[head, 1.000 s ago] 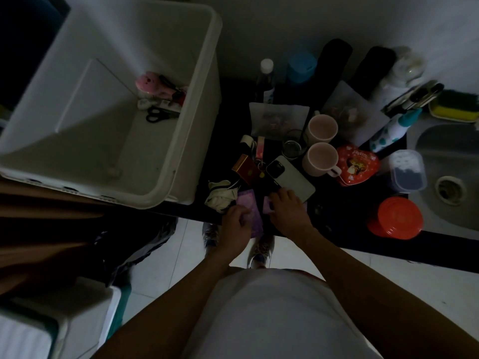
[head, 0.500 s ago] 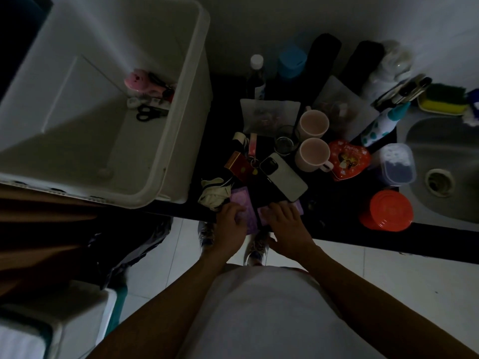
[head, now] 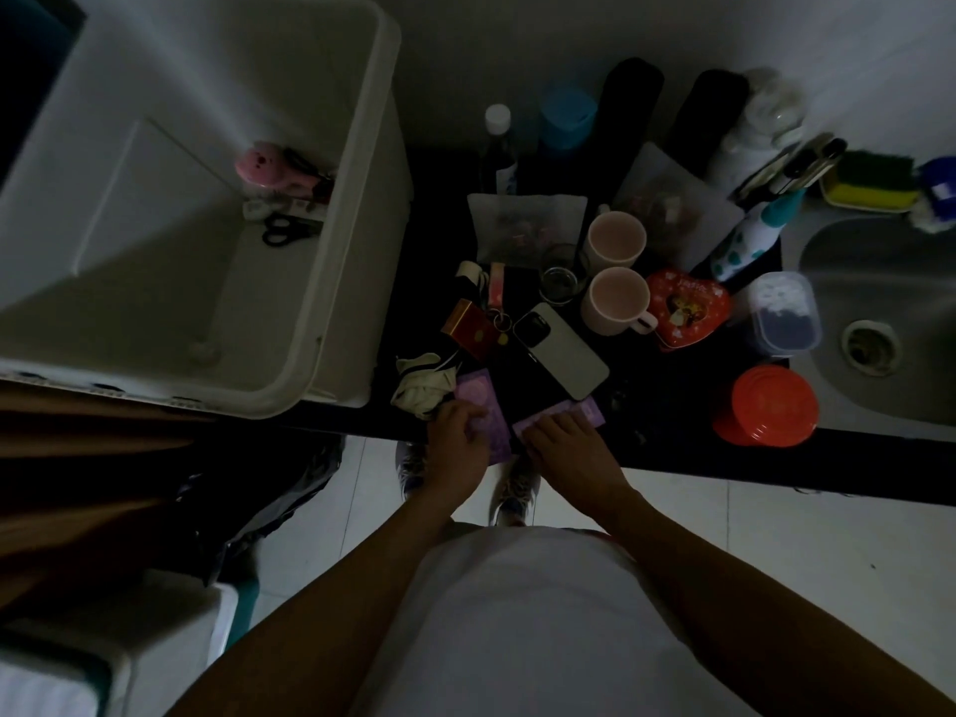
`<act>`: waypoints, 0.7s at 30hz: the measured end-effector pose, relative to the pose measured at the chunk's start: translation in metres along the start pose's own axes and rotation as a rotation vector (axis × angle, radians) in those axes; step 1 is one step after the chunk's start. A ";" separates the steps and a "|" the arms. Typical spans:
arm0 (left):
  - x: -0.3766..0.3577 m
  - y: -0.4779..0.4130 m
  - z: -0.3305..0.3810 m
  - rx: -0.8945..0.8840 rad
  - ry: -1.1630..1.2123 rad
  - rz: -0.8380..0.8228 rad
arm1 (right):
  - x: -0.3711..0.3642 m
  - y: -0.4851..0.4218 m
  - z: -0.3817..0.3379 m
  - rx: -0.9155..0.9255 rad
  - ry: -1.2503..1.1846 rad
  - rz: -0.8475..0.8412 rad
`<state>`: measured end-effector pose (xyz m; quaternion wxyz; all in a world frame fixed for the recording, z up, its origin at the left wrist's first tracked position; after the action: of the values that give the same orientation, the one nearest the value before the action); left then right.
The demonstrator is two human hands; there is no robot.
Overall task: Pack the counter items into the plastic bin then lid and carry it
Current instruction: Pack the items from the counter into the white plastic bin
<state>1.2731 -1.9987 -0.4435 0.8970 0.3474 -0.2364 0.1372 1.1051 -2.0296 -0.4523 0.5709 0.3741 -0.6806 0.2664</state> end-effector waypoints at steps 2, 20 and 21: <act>0.001 0.001 0.001 0.007 0.021 -0.001 | 0.006 -0.003 0.000 -0.033 -0.053 0.067; 0.017 0.006 0.007 0.300 0.441 -0.053 | 0.013 -0.073 -0.009 -0.655 -1.027 0.262; 0.016 0.006 0.006 0.312 0.437 -0.053 | 0.014 -0.072 -0.010 -0.658 -1.045 0.277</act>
<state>1.2820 -1.9971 -0.4280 0.8657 0.4494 -0.0039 0.2203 1.1687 -2.0658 -0.4409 0.2086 0.1681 -0.9579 -0.1035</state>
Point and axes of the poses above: each hand's wrist, its own y-axis away from the middle knuckle, its own x-axis out of the back of the hand, z = x × y, the point moved 4 cm from there along -y, towards the middle knuckle, and after that the axes turned 10 degrees about x, right-handed, at the moved point
